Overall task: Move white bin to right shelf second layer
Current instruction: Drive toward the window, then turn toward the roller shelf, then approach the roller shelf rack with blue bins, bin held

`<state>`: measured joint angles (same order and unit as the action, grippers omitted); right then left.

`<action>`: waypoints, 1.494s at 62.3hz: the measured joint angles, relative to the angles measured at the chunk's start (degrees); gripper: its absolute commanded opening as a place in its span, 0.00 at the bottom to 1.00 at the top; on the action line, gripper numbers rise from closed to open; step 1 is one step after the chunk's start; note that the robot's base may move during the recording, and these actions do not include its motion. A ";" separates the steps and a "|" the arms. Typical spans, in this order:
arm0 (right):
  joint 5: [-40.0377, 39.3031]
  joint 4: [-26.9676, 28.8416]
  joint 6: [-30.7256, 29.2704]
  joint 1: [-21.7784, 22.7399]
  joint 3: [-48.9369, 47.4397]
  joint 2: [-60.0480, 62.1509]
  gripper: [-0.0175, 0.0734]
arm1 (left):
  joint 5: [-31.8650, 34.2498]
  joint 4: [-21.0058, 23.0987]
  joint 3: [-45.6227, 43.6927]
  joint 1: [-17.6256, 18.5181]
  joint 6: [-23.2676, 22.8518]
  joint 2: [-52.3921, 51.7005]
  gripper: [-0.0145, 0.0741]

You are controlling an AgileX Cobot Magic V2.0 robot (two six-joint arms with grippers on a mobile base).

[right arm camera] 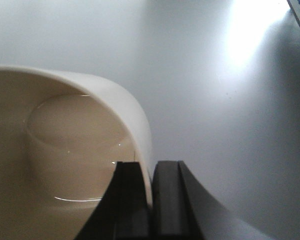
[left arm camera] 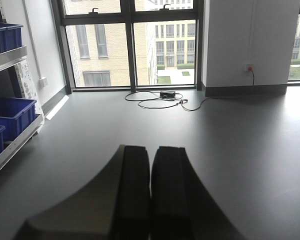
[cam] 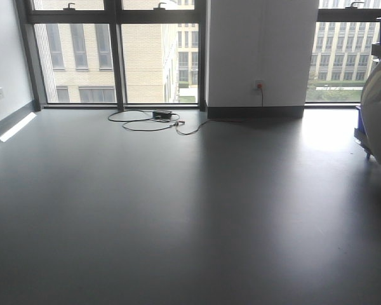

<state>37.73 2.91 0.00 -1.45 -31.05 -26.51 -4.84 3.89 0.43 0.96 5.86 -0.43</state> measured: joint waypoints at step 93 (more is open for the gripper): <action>0.00 0.12 0.00 0.00 0.00 0.00 0.22 | 0.00 0.00 0.00 0.00 0.00 0.00 0.26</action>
<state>37.73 3.03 0.00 -1.45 -31.05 -26.51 -4.84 3.89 0.43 0.96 5.86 -0.43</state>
